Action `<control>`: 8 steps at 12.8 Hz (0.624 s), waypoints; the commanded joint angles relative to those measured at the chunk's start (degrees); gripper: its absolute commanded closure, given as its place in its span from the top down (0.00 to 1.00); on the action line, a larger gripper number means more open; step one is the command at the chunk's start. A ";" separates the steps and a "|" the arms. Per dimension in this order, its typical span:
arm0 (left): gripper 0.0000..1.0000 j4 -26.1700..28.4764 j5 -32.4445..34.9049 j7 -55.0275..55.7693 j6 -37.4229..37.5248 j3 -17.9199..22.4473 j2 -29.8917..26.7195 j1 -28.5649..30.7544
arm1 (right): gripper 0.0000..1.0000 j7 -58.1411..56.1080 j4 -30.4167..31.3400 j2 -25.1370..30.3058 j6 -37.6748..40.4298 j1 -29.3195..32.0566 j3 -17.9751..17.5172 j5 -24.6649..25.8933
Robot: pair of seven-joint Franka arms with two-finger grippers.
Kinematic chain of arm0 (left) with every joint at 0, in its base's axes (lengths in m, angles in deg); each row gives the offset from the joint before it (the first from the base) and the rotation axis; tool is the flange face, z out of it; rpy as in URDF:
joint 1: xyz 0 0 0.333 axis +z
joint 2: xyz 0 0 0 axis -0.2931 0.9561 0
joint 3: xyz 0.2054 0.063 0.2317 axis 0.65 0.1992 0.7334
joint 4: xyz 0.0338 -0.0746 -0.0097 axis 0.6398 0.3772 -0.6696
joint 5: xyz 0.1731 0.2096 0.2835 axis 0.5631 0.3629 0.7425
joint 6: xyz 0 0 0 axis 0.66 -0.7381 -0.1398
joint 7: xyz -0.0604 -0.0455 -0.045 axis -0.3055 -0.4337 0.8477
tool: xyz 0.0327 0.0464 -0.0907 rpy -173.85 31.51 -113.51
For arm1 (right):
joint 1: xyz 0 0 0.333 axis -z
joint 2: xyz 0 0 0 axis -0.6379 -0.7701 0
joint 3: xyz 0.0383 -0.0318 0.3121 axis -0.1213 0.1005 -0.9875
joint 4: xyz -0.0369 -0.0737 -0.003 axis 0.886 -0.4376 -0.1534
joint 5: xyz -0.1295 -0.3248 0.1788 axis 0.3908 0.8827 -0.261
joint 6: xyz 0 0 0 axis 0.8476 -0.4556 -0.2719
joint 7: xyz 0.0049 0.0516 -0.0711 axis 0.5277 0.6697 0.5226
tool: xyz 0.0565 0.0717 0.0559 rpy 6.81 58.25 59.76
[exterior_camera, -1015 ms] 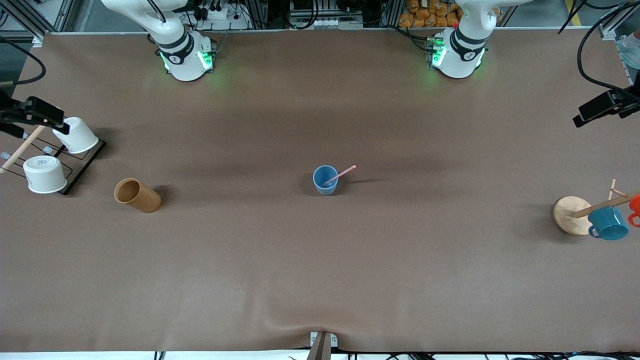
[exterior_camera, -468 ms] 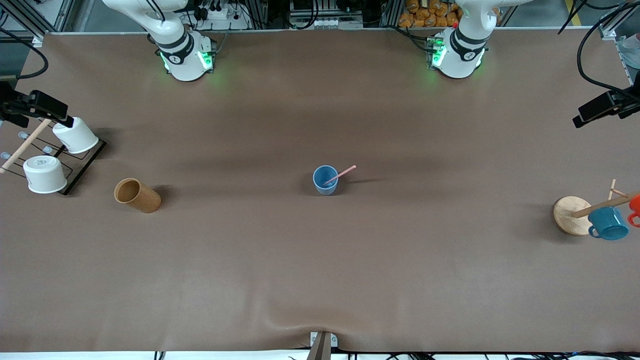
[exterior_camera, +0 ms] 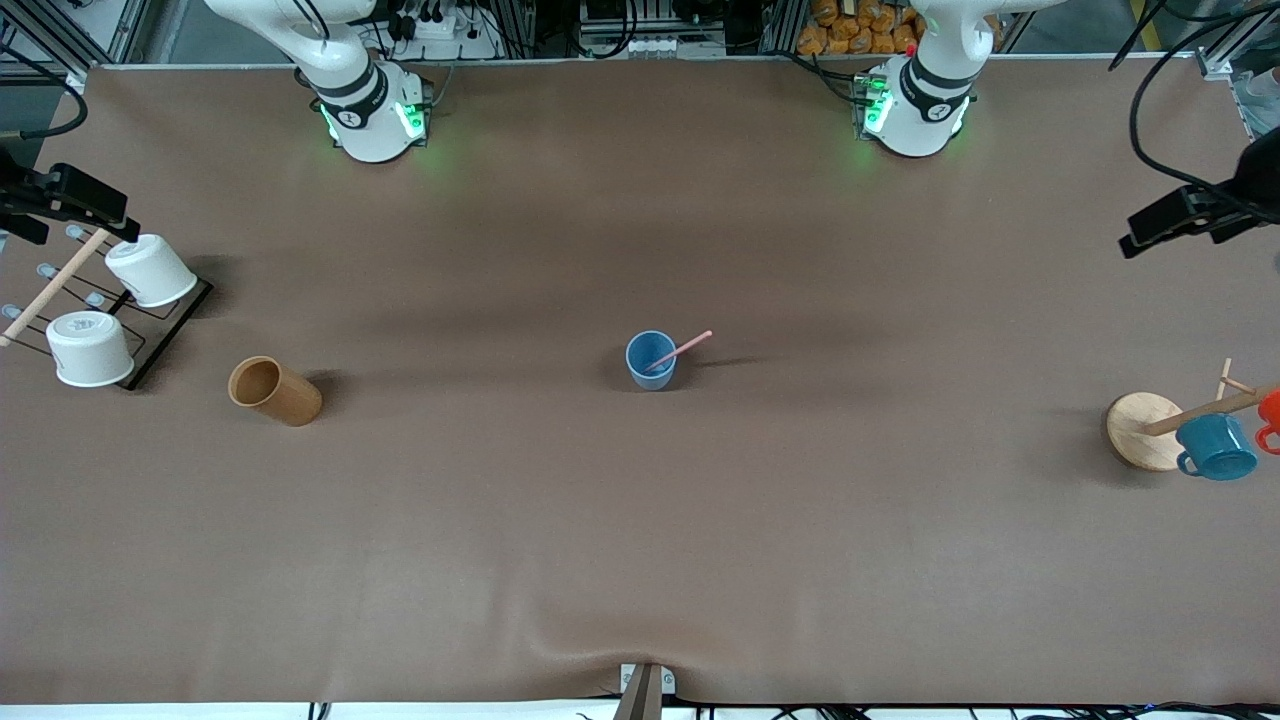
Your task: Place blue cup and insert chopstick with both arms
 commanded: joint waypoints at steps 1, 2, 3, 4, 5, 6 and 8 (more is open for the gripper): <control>1.00 -0.17 -0.25 -0.51 -0.58 -1.27 -0.11 0.03 | 1.00 -0.82 0.82 1.07 -0.34 0.65 -0.89 -0.41; 1.00 -0.26 -0.34 -0.51 -0.58 -1.28 -0.11 -0.06 | 1.00 -0.73 0.47 0.72 -0.34 0.74 -0.80 -0.58; 1.00 -0.43 -0.34 -0.42 -0.58 -1.28 -0.02 -0.32 | 1.00 -0.12 0.20 0.63 -0.25 0.57 -0.89 -0.15; 1.00 -0.52 -0.34 -0.42 -0.49 -1.28 0.15 -0.32 | 1.00 0.14 0.20 0.45 -0.51 0.30 -0.89 0.03; 1.00 -0.61 -0.43 -0.42 -0.49 -1.28 0.24 -0.32 | 1.00 0.15 0.20 0.19 -0.95 -0.13 -0.89 0.12; 1.00 -0.61 -0.43 -0.25 -0.49 -1.28 0.24 -0.32 | 1.00 0.23 0.20 0.10 -2.00 -0.05 -0.80 0.21; 1.00 -0.61 -0.34 -0.25 -0.49 -1.28 0.24 -0.32 | 1.00 0.32 0.20 0.10 -2.62 0.91 -0.54 -0.58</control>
